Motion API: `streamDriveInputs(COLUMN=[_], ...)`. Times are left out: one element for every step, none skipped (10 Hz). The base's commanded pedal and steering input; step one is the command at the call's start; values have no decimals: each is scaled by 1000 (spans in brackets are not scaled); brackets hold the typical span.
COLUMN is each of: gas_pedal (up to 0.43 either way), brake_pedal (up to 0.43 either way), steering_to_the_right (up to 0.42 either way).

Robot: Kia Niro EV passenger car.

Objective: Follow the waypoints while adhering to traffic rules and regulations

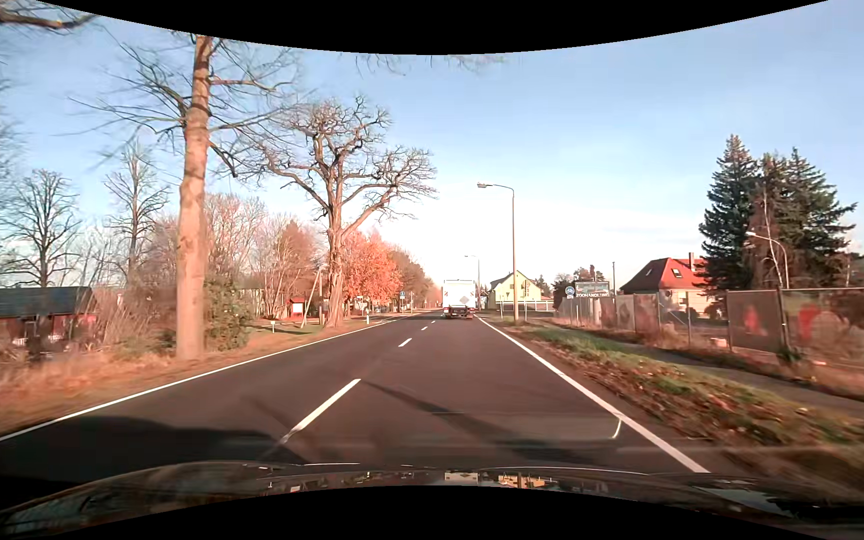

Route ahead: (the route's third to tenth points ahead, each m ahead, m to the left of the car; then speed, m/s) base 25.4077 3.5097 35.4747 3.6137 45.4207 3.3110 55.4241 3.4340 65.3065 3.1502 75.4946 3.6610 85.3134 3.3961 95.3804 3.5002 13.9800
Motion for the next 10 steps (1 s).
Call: streamDriveInputs(gas_pedal=[118, 118, 118, 118, 118, 118, 118, 118, 118, 118], brake_pedal=[0, 0, 0, 0, 0, 0, 0, 0, 0, 0], steering_to_the_right=[-1, -2, -3, -2, -2, -2, -2, -2, -2, -2])
